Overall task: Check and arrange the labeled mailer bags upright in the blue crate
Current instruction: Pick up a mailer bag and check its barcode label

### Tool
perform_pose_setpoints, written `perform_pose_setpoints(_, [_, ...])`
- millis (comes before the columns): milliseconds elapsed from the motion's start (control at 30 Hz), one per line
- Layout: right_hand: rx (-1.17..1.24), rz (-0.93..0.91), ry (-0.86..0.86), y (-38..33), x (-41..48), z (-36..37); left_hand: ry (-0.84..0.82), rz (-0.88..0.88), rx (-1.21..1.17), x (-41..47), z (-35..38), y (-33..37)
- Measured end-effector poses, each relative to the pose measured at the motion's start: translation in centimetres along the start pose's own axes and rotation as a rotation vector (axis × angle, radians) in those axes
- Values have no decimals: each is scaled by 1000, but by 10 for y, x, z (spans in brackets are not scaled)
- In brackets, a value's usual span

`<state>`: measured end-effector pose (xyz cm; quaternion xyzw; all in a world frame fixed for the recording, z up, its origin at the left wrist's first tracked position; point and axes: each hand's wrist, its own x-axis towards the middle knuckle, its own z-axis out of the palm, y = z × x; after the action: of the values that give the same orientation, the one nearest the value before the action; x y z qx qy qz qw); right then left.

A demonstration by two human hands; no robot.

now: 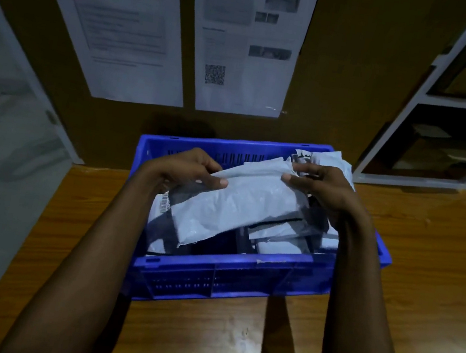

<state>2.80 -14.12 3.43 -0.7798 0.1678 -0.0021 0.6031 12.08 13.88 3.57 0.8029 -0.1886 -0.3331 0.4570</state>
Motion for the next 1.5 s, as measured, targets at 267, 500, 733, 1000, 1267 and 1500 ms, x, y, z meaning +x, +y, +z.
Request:
perform_pose_setpoints(267, [197,18,131,-1,-5,-10,27,-130,-266,-11,-13,-39])
perform_pose_setpoints(500, [254,-56,128,-11,-14,-9,161,-74,-485,-12,-10,-40])
perform_pose_setpoints(733, [247,-24,49,-6,-8,-17,284,75,-508,-15,-18,-42])
perform_pose_setpoints(1000, [212,-187,107,0,-5,-16,433,114,-622,-11,-13,-39])
perform_pose_setpoints(1267, [182,-376,199,12,-1,-12,454,96,-720,-10,-12,-39])
perform_pose_setpoints(1500, [130,-405,179,14,-10,-10,431,76,-931,-11,-14,-30])
